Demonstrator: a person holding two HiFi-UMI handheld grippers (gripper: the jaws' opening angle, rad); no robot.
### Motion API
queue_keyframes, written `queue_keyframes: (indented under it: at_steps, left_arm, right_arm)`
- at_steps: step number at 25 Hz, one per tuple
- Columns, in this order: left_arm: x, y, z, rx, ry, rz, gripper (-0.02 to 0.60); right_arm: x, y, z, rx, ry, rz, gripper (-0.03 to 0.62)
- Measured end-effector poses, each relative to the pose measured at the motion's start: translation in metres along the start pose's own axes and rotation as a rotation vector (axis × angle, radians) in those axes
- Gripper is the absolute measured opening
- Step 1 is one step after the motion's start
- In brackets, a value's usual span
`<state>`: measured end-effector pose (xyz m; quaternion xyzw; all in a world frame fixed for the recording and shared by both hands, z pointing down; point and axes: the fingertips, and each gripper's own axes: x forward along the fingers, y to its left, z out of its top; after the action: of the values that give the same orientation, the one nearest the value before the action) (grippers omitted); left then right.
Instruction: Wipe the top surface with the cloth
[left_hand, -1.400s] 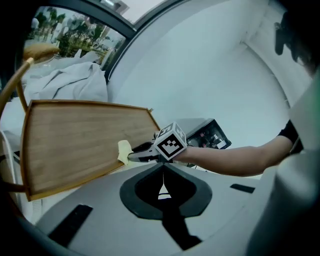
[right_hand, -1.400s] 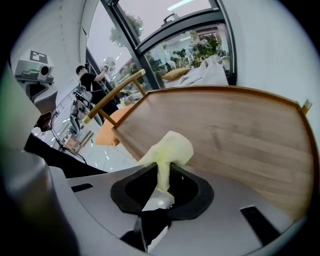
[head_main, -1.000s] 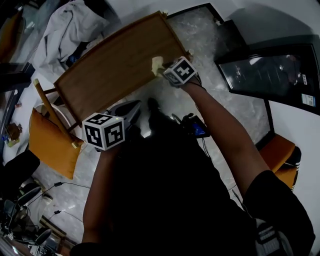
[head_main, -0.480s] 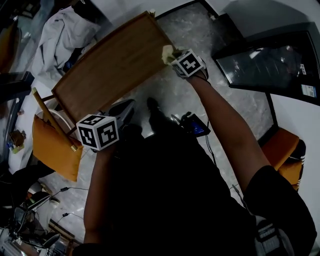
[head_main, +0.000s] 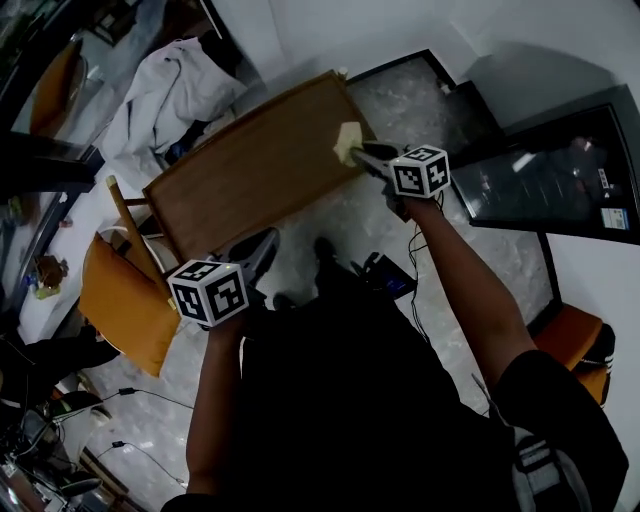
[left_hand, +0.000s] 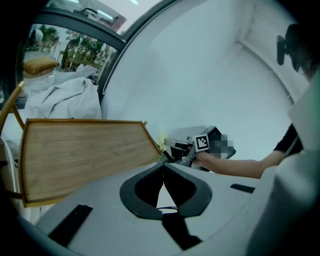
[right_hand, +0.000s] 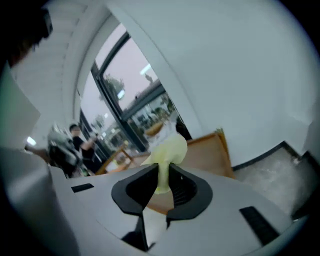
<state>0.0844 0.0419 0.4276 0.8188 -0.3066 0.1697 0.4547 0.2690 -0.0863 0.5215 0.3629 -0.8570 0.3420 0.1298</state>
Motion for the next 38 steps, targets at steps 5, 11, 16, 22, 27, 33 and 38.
queue_keyframes:
  at_steps: [5,11,16,22,27,33,38]
  left_arm:
    - [-0.044,0.013,0.013,0.001,-0.141,-0.001,0.012]
    - [-0.131,0.011,0.003,0.025,-0.247,0.016,0.012]
    - [-0.223,-0.03,-0.008,0.149,-0.426,-0.024,0.012]
    - [-0.309,-0.071,-0.013,0.406,-0.682,-0.099,0.012]
    - [-0.316,-0.104,-0.04,0.501,-0.697,-0.223,0.012]
    - [-0.292,-0.107,-0.081,0.434,-0.658,-0.2,0.012]
    - [-0.265,-0.108,-0.115,0.357,-0.639,-0.164,0.012]
  right_arm:
    - [-0.036,0.136,0.122,0.158,-0.43,0.496,0.073]
    - [-0.083,0.297,0.174,0.048,-0.572,0.848,0.074]
    - [-0.116,0.421,0.144,-0.078,-0.534,0.966,0.074]
    - [-0.114,0.495,0.078,-0.196,-0.393,1.021,0.074]
    - [-0.136,0.511,0.044,-0.197,-0.371,0.956,0.074]
    - [-0.164,0.53,0.011,-0.273,-0.276,0.962,0.074]
    - [-0.169,0.479,-0.009,-0.228,-0.256,0.855,0.074]
